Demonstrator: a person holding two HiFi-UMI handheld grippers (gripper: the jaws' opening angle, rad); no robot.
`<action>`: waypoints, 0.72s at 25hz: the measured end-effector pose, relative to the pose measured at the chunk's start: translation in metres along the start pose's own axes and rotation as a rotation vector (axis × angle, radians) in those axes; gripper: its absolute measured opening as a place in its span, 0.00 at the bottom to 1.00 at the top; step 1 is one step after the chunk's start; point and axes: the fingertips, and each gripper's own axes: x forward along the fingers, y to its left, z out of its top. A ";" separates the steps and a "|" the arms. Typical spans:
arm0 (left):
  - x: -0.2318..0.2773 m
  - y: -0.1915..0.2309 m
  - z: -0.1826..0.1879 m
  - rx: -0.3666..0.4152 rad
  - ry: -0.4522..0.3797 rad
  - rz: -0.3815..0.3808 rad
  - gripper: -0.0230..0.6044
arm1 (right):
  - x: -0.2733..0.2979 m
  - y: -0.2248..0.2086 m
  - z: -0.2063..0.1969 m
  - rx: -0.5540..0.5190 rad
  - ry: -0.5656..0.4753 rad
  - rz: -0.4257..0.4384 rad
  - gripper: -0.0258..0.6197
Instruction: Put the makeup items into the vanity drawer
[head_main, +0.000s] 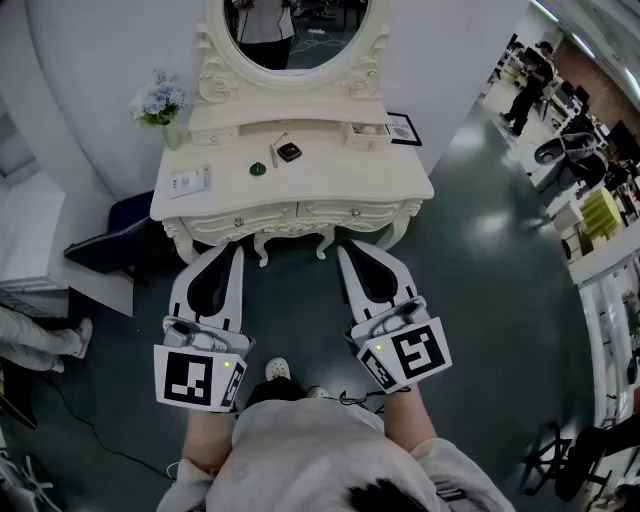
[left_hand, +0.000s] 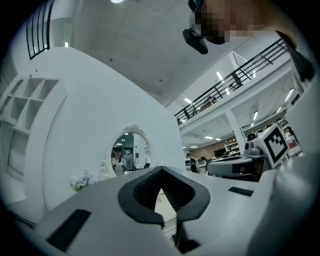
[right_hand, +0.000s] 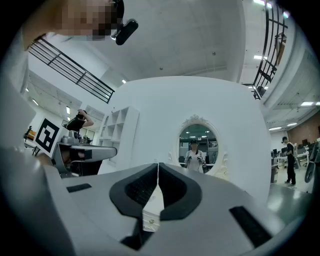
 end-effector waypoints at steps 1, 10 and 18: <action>0.002 0.002 0.000 0.002 -0.002 -0.002 0.06 | 0.003 -0.001 0.000 0.001 -0.002 -0.001 0.08; 0.023 0.023 -0.007 -0.002 -0.001 -0.001 0.06 | 0.031 -0.007 -0.006 0.003 0.000 -0.001 0.08; 0.041 0.040 -0.013 0.003 -0.004 -0.010 0.06 | 0.055 -0.014 -0.010 0.023 -0.026 -0.013 0.08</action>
